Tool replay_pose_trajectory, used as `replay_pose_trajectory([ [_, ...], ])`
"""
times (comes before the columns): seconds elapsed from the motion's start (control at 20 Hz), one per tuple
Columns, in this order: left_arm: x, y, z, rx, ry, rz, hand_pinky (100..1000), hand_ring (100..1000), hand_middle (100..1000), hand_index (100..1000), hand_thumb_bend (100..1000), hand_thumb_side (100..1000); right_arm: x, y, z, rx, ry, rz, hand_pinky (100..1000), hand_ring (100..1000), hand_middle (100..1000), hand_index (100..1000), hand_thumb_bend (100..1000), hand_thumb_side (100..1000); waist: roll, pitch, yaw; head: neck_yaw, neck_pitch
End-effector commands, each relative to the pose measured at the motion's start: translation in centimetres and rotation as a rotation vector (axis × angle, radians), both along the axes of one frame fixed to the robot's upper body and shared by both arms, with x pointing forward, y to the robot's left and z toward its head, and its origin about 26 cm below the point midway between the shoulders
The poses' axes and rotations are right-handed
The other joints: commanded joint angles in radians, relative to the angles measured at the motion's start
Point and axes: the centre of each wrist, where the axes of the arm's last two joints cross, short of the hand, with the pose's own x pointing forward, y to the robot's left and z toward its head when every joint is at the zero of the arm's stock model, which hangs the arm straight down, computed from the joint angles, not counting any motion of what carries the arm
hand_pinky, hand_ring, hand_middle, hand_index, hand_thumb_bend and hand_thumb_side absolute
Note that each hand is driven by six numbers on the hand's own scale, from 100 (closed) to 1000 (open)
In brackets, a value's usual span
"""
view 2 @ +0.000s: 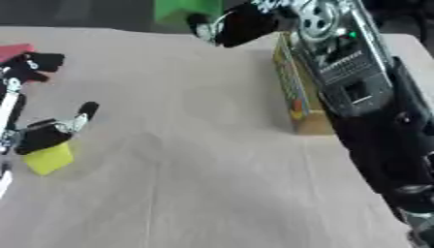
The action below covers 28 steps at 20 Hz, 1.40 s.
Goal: Pick up the objects with one hand, pass them to the other hand, and then place them into the box on the other side of the table.
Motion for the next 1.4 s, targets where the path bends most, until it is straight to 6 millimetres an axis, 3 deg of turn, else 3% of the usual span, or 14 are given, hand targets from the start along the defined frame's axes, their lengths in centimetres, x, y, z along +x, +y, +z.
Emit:
replay_pose_trajectory([
  [0.05,-0.9,2.5,2.0,-0.018,-0.051,0.046,674,709,688,809,467,242,1.0,-3.9,0.9,0.011,-0.018,-0.174,843,714,542,599,332,100,0.002,-0.022,0.001,-0.007,0.001],
  [0.4,-3.0,6.1,3.6,-0.103,-0.087,0.145,669,700,678,803,445,249,3.2,-10.5,-1.4,-0.011,0.058,-0.434,840,717,551,601,359,100,0.005,-0.017,0.009,-0.006,0.005],
  [0.75,-4.6,9.0,4.8,-0.148,-0.142,0.247,669,697,675,799,455,245,3.7,-15.1,-4.3,-0.068,0.138,-0.588,836,720,560,600,386,100,0.004,-0.014,0.019,-0.008,-0.008],
  [0.95,-5.0,9.8,5.2,-0.165,-0.160,0.282,669,697,674,799,453,248,4.0,-16.9,-5.5,-0.084,0.184,-0.641,835,730,585,629,432,100,0.005,-0.012,0.023,-0.011,-0.005],
  [1.15,-5.2,10.1,5.4,-0.175,-0.173,0.298,670,698,675,799,453,248,4.3,-17.8,-6.2,-0.100,0.210,-0.664,834,758,644,703,528,177,0.005,-0.011,0.024,-0.013,-0.002],
  [1.4,-5.3,10.4,5.4,-0.181,-0.181,0.313,670,697,674,800,454,260,4.7,-18.7,-6.8,-0.126,0.235,-0.712,864,861,837,872,623,256,0.006,-0.010,0.025,-0.015,-0.002],
])
